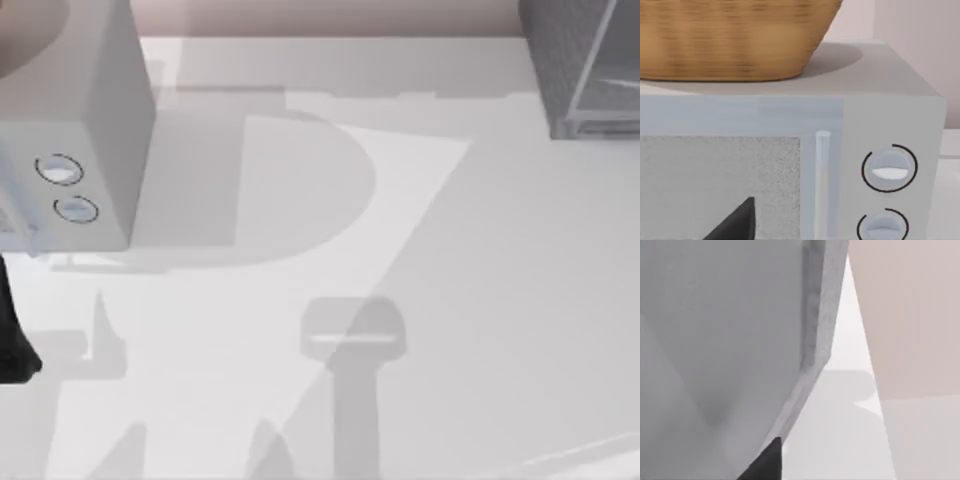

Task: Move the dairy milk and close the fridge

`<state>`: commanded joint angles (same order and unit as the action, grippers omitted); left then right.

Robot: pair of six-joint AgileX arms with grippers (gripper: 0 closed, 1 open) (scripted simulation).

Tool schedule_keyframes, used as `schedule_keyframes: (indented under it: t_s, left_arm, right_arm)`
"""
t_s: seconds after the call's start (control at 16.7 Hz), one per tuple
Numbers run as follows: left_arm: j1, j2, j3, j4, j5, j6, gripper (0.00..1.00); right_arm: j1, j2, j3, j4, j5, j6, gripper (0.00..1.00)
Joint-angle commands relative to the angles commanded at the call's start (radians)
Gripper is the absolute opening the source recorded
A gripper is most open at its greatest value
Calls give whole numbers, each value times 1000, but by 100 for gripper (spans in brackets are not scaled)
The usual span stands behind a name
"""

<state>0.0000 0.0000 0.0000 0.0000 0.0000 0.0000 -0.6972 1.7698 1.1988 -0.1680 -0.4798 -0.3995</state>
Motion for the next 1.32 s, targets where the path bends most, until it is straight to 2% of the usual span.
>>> schedule_keyframes:
  t_s: [0.36, 0.6, 0.72, 1.02, 1.32]
  left_arm:
    - [0, 0, 0, 0, 0, 0, 100]
    - [0, 0, 0, 0, 0, 0, 100]
    - [0, 0, 0, 0, 0, 0, 100]
    - [0, 0, 0, 0, 0, 0, 100]
    - [0, 0, 0, 0, 0, 0, 100]
  right_arm:
    - [449, -70, -80, 111, 260, 201, 100]
    - [638, -131, -159, 194, 435, 360, 100]
    - [673, -147, -191, 214, 472, 396, 100]
    - [662, -139, -195, 211, 479, 396, 100]
    - [662, -1, -36, 176, 482, 397, 100]
